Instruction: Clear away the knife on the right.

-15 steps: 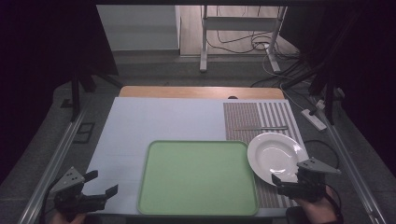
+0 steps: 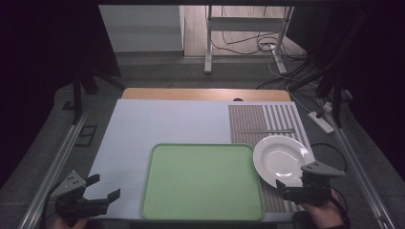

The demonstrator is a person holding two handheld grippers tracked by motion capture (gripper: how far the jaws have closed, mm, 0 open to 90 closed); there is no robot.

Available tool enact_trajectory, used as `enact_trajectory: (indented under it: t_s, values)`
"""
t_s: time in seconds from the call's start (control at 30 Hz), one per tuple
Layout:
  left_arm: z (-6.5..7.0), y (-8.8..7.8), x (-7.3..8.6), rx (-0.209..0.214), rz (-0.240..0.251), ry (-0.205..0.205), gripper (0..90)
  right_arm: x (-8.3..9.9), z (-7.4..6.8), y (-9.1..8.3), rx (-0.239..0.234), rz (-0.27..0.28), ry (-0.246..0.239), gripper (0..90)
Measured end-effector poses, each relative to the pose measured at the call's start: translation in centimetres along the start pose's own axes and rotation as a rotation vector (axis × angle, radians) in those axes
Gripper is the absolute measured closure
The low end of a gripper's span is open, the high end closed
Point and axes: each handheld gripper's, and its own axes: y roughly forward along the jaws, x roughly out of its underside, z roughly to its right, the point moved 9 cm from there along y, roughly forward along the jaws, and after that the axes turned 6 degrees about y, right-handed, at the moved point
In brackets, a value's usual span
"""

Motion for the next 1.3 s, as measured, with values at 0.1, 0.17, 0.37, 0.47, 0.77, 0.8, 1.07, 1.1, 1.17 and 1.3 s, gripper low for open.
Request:
enact_trajectory:
  t_s: [0.1,0.17,0.37,0.47,0.77,0.8,1.07,1.1,1.17,1.3]
  values:
    - [0.0,0.0,0.0,-0.001,-0.002,0.002,6.2,0.0,-0.1,0.0,-0.006,-0.007,-0.004,0.0]
    - [0.0,0.0,0.0,-0.001,-0.003,0.002,6.2,0.1,-0.1,0.1,-0.012,-0.011,-0.008,0.0]
    - [0.0,0.0,0.0,-0.001,-0.003,0.0,6.2,0.1,-0.5,0.2,-0.011,-0.022,-0.041,0.0]
    - [0.0,0.0,0.0,-0.001,-0.004,0.0,6.2,-0.3,-0.6,0.2,-0.023,-0.003,-0.033,0.0]
    - [-0.1,0.0,0.0,-0.001,-0.005,-0.001,6.2,-1.4,-1.2,0.8,-0.061,0.023,-0.045,0.0]
    - [0.0,0.0,0.0,-0.001,-0.005,0.0,6.2,-1.5,-1.2,0.9,-0.061,0.024,-0.048,0.0]
    - [-0.1,0.1,0.0,-0.002,-0.007,-0.002,6.2,-2.0,-1.2,1.5,-0.072,0.026,-0.072,0.0]
    - [-0.1,0.1,0.0,-0.002,-0.007,-0.003,6.2,-2.1,-1.3,1.5,-0.075,0.028,-0.08,0.0]
    - [-0.1,0.0,0.0,-0.001,-0.007,-0.001,6.2,-2.4,-1.5,1.6,-0.087,0.035,-0.087,0.0]
    - [0.0,0.0,0.0,-0.001,-0.007,0.0,6.2,-2.7,-1.6,2.1,-0.099,0.029,-0.083,0.0]
